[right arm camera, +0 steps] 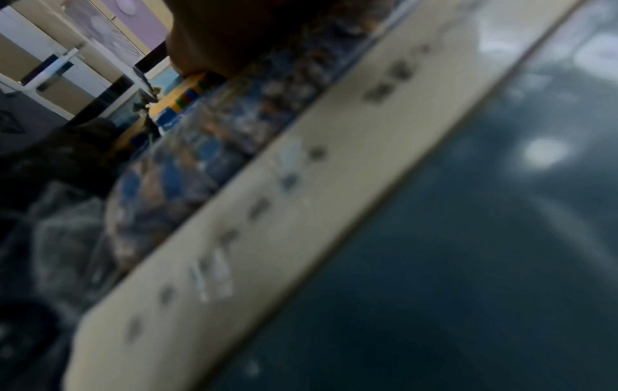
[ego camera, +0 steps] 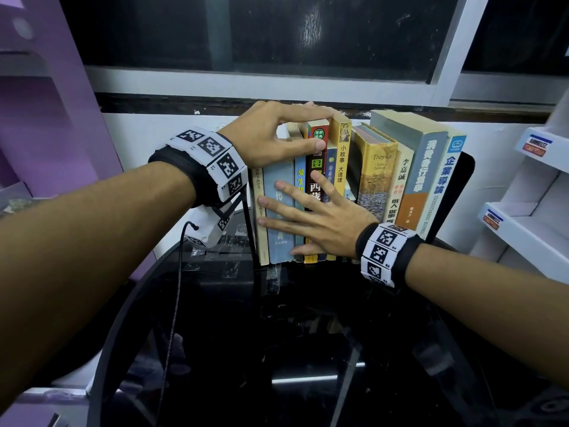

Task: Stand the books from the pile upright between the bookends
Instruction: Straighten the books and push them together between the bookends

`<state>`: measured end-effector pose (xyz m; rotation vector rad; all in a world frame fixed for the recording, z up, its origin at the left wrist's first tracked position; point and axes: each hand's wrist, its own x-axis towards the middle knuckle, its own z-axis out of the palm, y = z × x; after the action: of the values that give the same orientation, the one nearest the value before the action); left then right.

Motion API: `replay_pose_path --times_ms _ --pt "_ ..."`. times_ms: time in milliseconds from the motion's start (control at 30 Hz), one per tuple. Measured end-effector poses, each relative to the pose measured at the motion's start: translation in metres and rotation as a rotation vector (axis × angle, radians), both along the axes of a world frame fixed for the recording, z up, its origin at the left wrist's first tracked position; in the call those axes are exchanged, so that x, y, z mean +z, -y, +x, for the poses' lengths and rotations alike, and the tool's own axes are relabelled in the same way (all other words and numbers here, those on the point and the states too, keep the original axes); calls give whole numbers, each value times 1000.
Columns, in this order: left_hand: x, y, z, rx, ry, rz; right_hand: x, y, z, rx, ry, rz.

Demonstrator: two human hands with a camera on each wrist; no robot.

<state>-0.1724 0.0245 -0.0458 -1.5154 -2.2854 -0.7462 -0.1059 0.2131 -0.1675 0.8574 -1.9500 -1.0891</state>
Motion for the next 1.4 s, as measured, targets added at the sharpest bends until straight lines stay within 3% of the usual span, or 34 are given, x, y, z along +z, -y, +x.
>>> replay_pose_path --times_ms 367,633,933,1400 --pt "0 0 1 14 -23 13 -4 0 1 4 -7 -17" --pt "4 1 4 35 -10 -33 14 -10 19 -31 126 -58" --pt "10 -7 12 76 -35 -105 24 -65 40 -168 43 -36" --pt "6 -7 5 66 10 -73 16 -72 28 -144 3 7"
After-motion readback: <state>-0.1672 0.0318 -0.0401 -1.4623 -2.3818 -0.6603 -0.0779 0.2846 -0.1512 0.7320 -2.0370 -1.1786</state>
